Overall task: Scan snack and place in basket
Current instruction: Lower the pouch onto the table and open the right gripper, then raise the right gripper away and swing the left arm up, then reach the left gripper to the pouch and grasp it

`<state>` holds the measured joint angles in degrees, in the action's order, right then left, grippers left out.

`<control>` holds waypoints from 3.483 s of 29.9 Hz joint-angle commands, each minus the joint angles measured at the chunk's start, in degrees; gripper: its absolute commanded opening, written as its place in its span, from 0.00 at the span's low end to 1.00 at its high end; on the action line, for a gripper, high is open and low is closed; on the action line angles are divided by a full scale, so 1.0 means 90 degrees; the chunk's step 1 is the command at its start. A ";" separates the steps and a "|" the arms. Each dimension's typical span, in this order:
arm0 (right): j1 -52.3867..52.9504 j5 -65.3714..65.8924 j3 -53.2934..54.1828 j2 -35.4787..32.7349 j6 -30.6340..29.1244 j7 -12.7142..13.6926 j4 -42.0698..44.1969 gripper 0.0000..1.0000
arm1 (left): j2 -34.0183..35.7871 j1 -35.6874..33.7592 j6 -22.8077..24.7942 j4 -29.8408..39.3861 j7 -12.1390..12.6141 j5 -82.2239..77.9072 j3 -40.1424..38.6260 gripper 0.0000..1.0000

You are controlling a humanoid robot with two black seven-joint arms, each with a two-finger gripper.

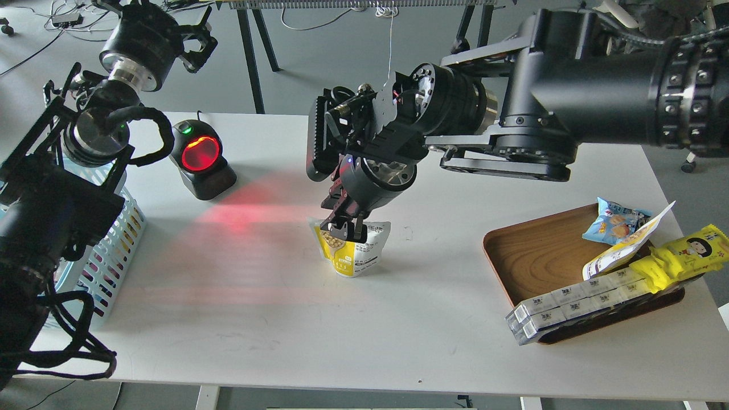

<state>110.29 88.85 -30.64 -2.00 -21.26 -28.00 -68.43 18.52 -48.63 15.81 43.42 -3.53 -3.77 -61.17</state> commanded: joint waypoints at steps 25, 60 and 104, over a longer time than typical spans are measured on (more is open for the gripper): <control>-0.0807 -0.4958 0.1733 -0.5782 -0.0353 0.0000 -0.1059 0.99 | 0.1447 -0.0456 0.0236 0.1463 0.0071 -0.0994 0.1619 0.99; -0.6522 -1.3017 0.5914 -0.3167 -0.0749 0.0338 0.3980 0.99 | 0.2386 -0.0954 0.1355 0.6005 -0.0573 -1.2020 0.3397 0.91; -0.6454 -1.2949 0.5885 -0.3265 -0.0749 0.0348 0.3911 0.99 | 0.1761 -0.0769 0.1355 0.5381 -0.0808 -1.3469 0.5263 0.16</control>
<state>52.27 -27.68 22.32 -31.38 -28.00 -24.86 -33.29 34.25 -56.08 28.00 92.00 -10.90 -125.01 -13.84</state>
